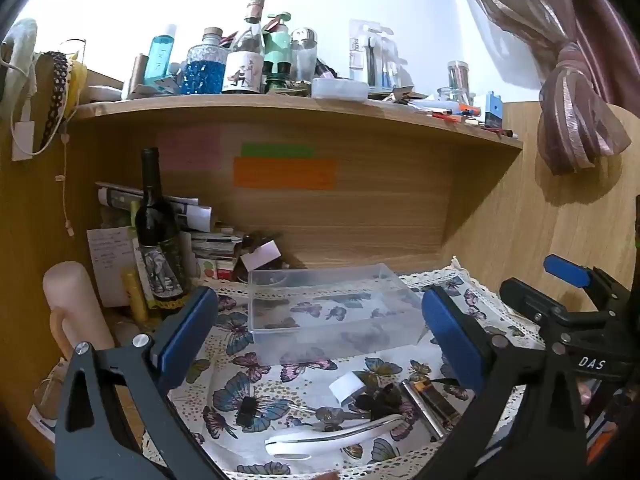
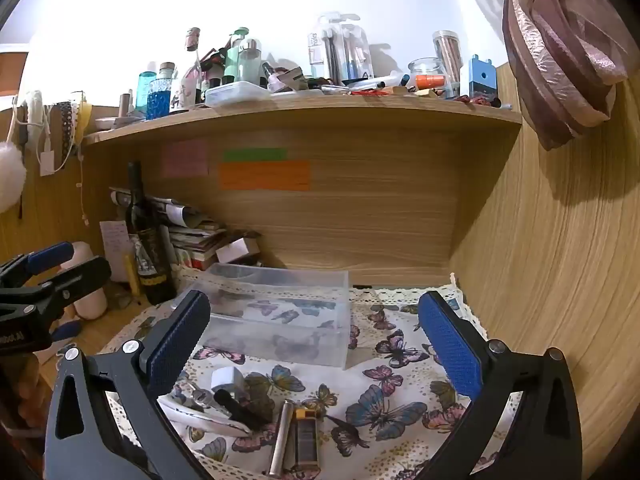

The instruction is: Organize rigid objects

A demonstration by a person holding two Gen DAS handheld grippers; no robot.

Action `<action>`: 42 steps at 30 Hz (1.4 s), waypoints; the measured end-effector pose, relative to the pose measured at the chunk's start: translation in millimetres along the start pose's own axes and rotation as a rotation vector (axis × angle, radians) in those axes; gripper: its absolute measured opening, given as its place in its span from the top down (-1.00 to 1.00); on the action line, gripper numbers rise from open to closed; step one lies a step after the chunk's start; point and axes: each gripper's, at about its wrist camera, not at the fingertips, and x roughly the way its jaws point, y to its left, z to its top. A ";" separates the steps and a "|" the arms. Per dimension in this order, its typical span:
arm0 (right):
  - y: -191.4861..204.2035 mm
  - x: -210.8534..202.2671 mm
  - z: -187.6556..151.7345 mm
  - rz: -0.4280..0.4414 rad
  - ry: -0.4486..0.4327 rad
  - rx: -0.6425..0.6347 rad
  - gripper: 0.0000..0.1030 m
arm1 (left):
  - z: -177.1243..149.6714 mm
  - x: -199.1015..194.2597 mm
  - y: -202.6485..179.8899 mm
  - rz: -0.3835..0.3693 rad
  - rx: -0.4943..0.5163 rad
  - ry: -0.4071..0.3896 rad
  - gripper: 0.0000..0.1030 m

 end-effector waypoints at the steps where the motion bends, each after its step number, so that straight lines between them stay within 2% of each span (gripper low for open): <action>1: 0.0 0.1 0.1 0.001 0.001 0.001 -1.00 | 0.0 0.5 -0.1 -0.003 -0.001 0.003 -1.00; 42: 6.3 -3.7 1.5 0.013 -0.020 -0.003 -1.00 | 3.6 -2.6 -9.5 -0.029 0.011 -0.018 -1.00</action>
